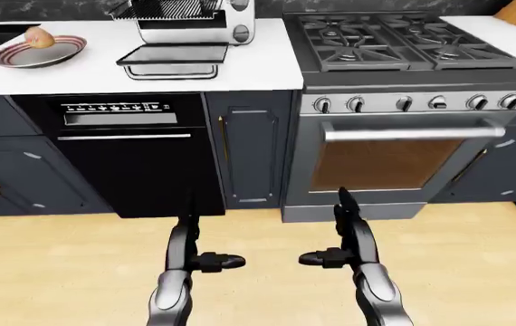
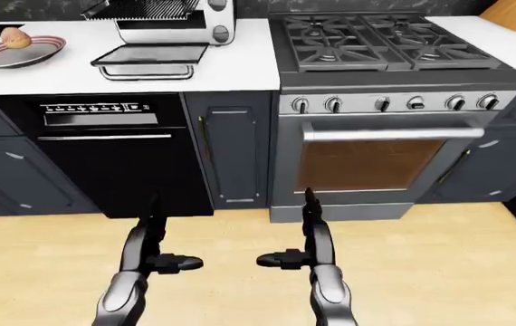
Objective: Place the bread on the rack of the toaster oven.
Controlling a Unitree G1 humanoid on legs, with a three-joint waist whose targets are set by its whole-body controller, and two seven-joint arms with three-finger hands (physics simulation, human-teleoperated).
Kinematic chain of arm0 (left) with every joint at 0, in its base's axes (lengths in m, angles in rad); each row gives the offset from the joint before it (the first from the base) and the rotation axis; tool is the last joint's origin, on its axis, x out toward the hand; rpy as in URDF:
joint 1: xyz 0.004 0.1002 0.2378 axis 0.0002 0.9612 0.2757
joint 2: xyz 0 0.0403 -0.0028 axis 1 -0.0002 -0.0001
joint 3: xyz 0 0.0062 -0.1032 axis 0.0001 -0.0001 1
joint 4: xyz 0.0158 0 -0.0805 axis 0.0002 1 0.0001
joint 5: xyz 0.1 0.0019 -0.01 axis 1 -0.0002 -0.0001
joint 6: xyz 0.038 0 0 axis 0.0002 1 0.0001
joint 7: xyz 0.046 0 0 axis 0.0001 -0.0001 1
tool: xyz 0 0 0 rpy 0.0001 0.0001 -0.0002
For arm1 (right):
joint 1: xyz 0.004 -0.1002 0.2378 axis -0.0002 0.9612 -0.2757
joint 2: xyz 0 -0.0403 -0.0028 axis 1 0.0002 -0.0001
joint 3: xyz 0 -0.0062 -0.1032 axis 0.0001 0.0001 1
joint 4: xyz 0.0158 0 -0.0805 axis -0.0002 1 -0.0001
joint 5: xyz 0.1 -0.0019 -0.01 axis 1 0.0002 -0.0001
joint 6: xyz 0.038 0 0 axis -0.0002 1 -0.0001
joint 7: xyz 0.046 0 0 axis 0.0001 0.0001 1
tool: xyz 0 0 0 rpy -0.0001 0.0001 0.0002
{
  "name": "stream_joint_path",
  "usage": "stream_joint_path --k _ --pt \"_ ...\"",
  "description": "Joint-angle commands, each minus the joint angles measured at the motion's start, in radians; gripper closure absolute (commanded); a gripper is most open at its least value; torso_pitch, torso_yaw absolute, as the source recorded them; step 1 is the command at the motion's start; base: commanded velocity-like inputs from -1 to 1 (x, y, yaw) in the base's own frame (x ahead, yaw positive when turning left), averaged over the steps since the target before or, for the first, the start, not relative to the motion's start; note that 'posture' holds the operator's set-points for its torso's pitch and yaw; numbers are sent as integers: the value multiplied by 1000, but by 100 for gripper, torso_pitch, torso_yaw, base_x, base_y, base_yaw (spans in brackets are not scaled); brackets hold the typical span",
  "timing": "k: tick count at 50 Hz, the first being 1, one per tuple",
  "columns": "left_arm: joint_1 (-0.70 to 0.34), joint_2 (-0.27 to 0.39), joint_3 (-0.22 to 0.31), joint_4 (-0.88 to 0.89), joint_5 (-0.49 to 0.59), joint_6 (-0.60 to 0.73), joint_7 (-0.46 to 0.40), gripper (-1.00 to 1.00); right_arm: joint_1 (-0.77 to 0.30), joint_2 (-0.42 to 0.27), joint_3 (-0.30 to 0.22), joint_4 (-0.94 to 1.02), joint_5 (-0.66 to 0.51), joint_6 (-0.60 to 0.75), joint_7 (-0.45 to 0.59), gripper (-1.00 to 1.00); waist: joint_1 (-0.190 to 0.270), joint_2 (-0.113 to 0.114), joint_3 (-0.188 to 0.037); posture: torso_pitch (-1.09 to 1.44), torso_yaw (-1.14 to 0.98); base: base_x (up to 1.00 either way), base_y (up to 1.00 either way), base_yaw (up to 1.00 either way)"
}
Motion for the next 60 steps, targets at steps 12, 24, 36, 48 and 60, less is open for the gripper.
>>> stream_joint_path --k 12,24,36,48,60 --pt "-108 28 21 -371 22 262 -5 -100 -61 -13 -7 -313 -4 148 -1 -100 7 -5 -80 0 0 0 0 0" --pt "-369 100 73 -478 22 528 -22 -100 -247 -49 -41 -597 11 482 -3 -100 10 -4 -93 0 0 0 0 0" --pt "-614 187 100 -410 9 641 -41 -100 -443 -108 -90 -667 51 662 -15 -100 9 -3 -82 0 0 0 0 0" --pt "-625 199 109 -501 5 719 -37 -100 -524 -157 -115 -767 104 774 -54 -100 -7 68 -44 0 0 23 10 0" --pt "-641 218 118 -552 0 766 -34 -100 -574 -189 -144 -808 165 837 -96 -100 13 3 -44 0 0 39 18 0"
